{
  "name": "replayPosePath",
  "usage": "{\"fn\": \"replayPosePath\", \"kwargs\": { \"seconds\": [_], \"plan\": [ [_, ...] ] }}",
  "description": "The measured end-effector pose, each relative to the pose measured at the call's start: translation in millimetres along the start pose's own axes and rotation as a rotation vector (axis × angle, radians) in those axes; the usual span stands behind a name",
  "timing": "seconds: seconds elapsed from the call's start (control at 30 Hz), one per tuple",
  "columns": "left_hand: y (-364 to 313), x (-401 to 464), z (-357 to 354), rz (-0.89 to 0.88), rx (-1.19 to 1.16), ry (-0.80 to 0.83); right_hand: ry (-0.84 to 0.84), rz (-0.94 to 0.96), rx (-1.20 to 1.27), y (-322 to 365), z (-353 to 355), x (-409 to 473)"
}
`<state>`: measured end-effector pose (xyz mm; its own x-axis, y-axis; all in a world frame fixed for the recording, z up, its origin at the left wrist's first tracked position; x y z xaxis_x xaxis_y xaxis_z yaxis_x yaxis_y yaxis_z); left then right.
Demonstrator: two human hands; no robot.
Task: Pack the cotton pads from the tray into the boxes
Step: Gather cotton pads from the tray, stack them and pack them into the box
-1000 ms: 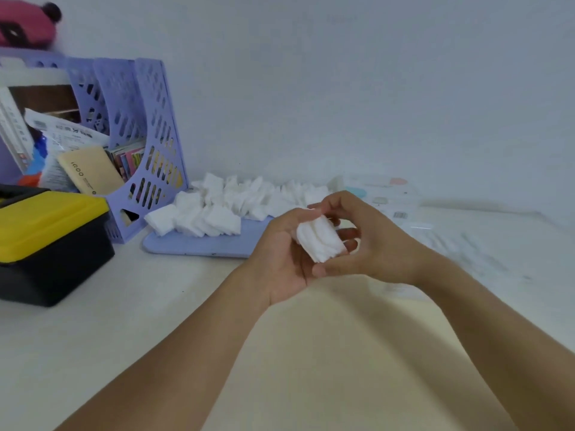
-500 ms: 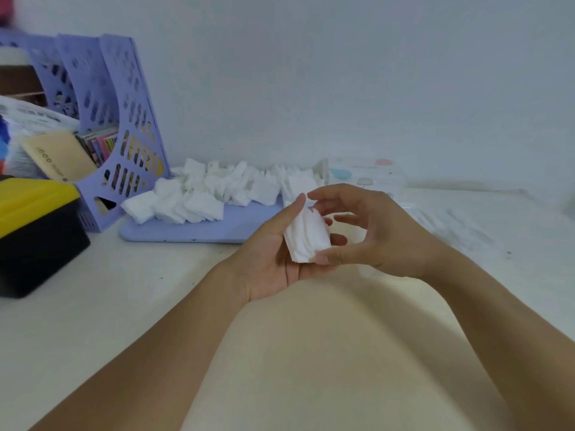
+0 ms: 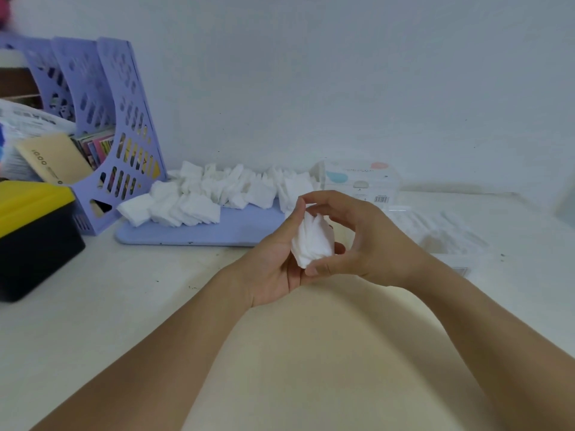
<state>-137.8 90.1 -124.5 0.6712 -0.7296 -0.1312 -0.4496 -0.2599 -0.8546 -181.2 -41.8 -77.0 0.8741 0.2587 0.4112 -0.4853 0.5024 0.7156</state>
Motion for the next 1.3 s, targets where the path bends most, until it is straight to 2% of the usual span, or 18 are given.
{"fn": "replayPosePath", "kwargs": {
  "seconds": [0.17, 0.3, 0.77, 0.93, 1.07, 1.3],
  "plan": [
    [-1, 4, 1, -0.039, 0.025, -0.055, -0.020, 0.039, 0.002, -4, 0, 2],
    [3, 6, -3, -0.016, 0.054, -0.028, 0.016, 0.007, 0.011, -6, -5, 0],
    [-5, 4, -3, -0.039, 0.001, 0.044, -0.182, -0.020, 0.033, -13, 1, 6],
    [-6, 5, -1, -0.075, 0.025, -0.005, -0.183, -0.023, 0.066, -12, 4, 5],
    [-5, 5, -1, -0.073, 0.063, -0.035, -0.120, -0.015, 0.083, -12, 5, 5],
    [-2, 4, -4, -0.060, 0.135, 0.006, -0.062, -0.057, -0.008, -16, 4, 4]
  ]
}}
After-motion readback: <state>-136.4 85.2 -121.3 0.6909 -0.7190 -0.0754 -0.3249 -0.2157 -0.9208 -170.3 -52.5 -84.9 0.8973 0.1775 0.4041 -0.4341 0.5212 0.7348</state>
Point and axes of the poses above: each hand's wrist, its own x-axis towards the middle knuckle, its own z-axis out of the back of the hand, y = z × x, the point moved 4 cm from there along x, towards the middle knuckle, and after that the axes turned 4 degrees about x, right-handed, at the moved point
